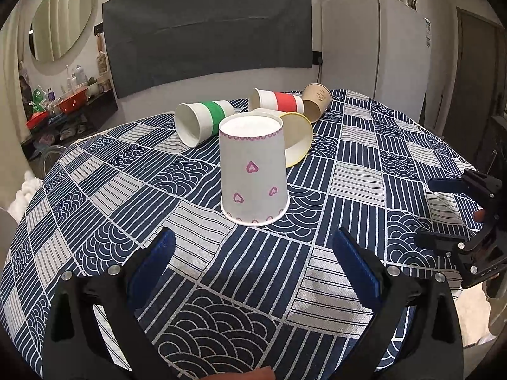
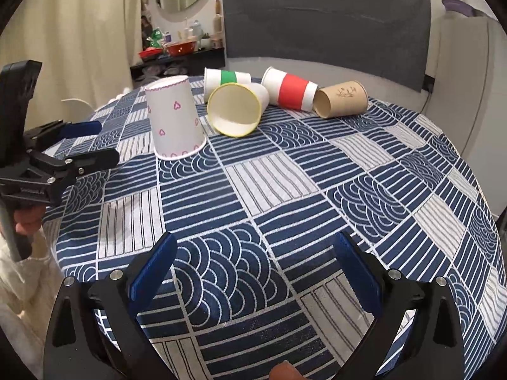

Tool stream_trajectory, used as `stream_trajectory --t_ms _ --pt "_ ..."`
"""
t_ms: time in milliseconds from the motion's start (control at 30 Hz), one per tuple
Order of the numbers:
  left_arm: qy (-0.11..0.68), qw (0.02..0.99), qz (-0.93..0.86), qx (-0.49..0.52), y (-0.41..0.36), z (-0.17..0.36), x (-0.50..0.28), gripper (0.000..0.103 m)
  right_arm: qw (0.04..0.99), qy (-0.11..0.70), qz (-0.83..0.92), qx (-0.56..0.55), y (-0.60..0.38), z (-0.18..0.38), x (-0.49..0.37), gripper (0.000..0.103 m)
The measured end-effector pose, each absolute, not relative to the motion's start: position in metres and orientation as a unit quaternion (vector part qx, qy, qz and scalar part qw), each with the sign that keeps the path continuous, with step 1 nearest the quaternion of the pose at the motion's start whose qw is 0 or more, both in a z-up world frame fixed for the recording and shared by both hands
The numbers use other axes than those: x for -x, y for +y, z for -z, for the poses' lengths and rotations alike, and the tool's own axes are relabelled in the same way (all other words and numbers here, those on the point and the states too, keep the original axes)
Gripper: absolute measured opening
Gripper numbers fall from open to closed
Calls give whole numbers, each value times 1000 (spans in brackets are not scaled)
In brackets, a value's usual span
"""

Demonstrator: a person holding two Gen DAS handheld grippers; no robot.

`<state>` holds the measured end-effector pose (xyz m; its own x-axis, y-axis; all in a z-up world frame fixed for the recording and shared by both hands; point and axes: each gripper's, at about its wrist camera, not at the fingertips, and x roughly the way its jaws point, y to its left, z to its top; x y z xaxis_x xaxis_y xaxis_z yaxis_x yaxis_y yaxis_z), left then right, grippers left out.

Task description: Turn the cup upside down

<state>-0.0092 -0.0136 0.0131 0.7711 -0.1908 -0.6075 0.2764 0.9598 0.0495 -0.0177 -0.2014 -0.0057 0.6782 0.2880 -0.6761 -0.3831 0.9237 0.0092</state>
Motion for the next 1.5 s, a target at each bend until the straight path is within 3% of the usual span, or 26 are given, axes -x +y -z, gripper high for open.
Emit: stream_trajectory --t_ms 933,1500 --pt "300 950 80 -37 -4 4 8 97 924 358 -135 14 -161 6 -15 95" --pt "329 940 92 -29 -1 7 2 97 924 354 -140 47 -149 11 -11 95"
